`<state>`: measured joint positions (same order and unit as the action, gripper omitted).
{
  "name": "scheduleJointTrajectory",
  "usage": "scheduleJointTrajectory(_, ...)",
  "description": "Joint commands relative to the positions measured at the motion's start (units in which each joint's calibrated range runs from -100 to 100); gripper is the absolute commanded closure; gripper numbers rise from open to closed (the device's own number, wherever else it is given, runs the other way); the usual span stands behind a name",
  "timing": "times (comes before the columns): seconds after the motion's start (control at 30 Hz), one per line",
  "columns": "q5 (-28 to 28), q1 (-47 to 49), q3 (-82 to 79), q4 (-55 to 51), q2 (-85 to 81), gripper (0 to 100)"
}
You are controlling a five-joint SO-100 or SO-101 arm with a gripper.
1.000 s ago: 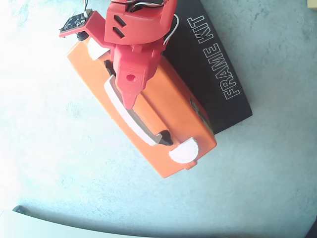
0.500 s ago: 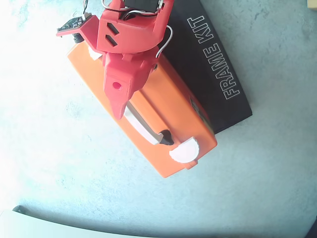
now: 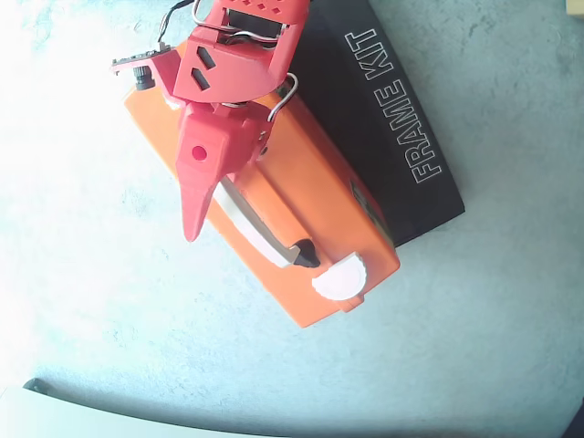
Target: Grab the white handle of the orange box
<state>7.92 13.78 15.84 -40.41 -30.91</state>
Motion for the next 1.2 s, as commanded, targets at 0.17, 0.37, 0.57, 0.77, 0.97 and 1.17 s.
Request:
scheduleJointTrajectory(0.17,14.99,1.99,15.93,-29.39,9.86,71)
scheduleJointTrajectory(0.37,19.53,3.61,30.28,-37.34,15.26,77)
scheduleJointTrajectory(0.57,17.49,1.21,38.61,-37.60,18.97,87)
scheduleJointTrajectory(0.77,14.26,1.13,38.79,-37.68,18.89,95)
scheduleJointTrajectory(0.97,13.32,-1.04,38.97,-45.46,18.55,98)
scheduleJointTrajectory(1.17,13.42,-4.37,38.26,-59.17,17.79,99)
